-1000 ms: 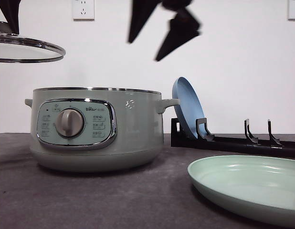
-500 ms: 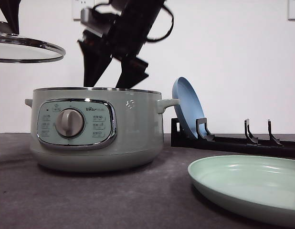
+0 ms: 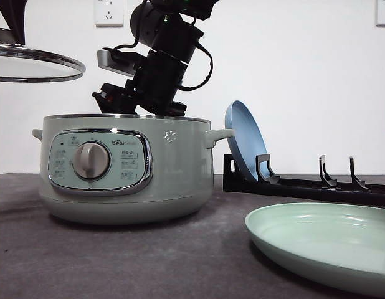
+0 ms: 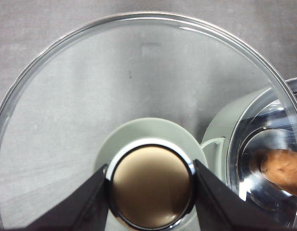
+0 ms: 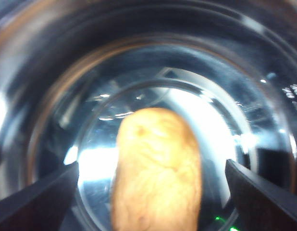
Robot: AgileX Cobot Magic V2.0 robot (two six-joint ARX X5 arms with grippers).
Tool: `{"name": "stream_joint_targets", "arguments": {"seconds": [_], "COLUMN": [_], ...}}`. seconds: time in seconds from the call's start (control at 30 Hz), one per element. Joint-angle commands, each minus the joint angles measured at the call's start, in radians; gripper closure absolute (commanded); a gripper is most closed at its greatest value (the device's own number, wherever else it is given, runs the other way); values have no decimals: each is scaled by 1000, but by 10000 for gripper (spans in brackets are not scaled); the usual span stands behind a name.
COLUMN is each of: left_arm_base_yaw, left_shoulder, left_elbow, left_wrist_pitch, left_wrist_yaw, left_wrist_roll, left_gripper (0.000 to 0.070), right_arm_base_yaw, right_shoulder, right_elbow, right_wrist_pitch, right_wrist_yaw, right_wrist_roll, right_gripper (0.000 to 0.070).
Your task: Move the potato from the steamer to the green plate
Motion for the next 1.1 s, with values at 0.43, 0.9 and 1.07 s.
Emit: {"name": "stream_joint_targets", "arguments": {"seconds": [0.43,0.9,1.07], "left_arm_base_yaw": [0,0,0], "left_shoulder": [-13,-13,-13], "left_elbow": [44,44,44], "left_wrist_pitch": [23,27,27], "left_wrist_yaw": [3,3,3], "left_wrist_roll": [-2,-2,-2], "left_gripper": [684,684,684], "right_arm_base_yaw": [3,-4,-17], "right_shoulder": [70,50,-55], "right_elbow": [27,349,380], "right_wrist_pitch": [2,-278,-390], "right_wrist_yaw": [-2,-2,0], "right_wrist_roll": [-4,16,16], "right_gripper": [455,488,488]}}
